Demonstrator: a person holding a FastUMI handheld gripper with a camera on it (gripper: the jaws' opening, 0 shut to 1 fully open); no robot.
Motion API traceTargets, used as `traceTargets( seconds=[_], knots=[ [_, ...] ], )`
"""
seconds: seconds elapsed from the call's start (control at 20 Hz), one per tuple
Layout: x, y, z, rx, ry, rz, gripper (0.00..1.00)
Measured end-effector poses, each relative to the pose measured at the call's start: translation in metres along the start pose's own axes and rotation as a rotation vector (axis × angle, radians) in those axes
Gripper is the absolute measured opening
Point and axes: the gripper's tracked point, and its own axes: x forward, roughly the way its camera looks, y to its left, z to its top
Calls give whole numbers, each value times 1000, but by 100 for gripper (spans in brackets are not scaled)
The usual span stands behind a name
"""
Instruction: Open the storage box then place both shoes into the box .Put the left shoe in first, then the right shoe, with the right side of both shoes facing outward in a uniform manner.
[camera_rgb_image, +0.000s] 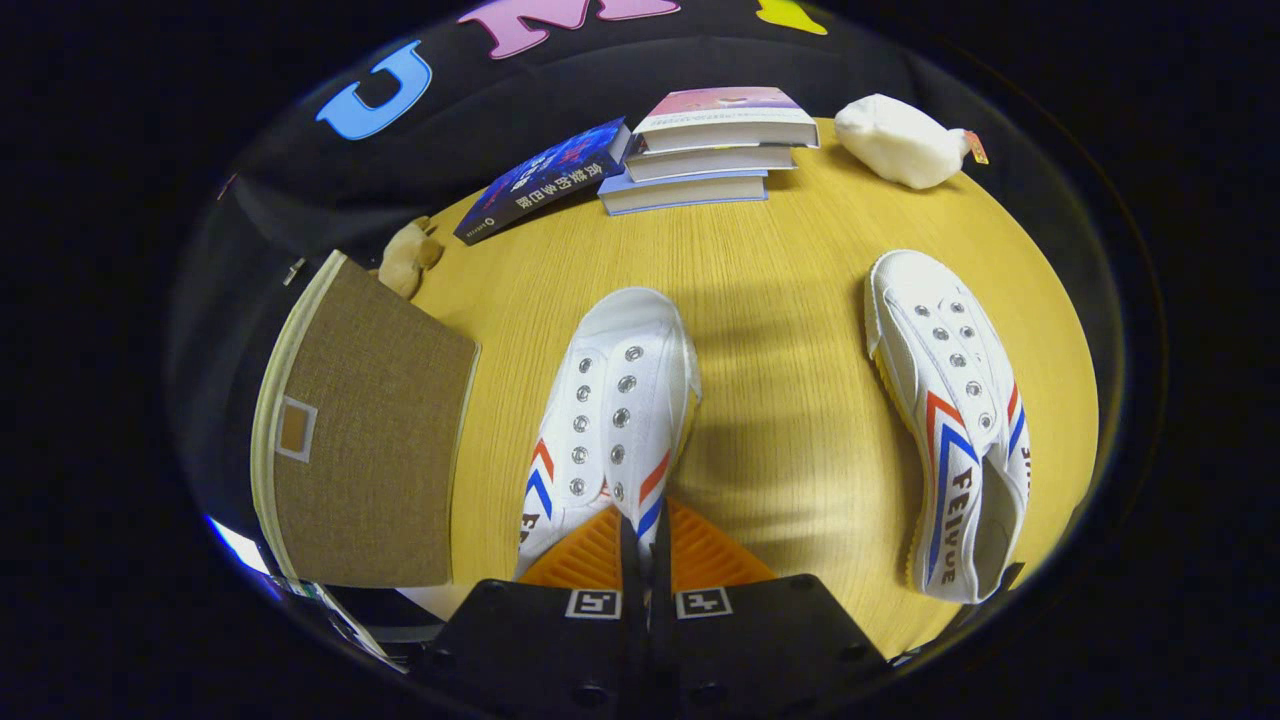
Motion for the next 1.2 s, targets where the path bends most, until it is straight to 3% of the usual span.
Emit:
traceTargets(
  seconds=[0.4,0.7,0.95,1.2],
  knots=[
    [-90,36,45,25,-159,15,5],
    [-145,95,72,77,-253,54,5],
    [-159,169,77,72,-258,145,5],
    [-142,240,71,54,-199,240,5]
  ],
)
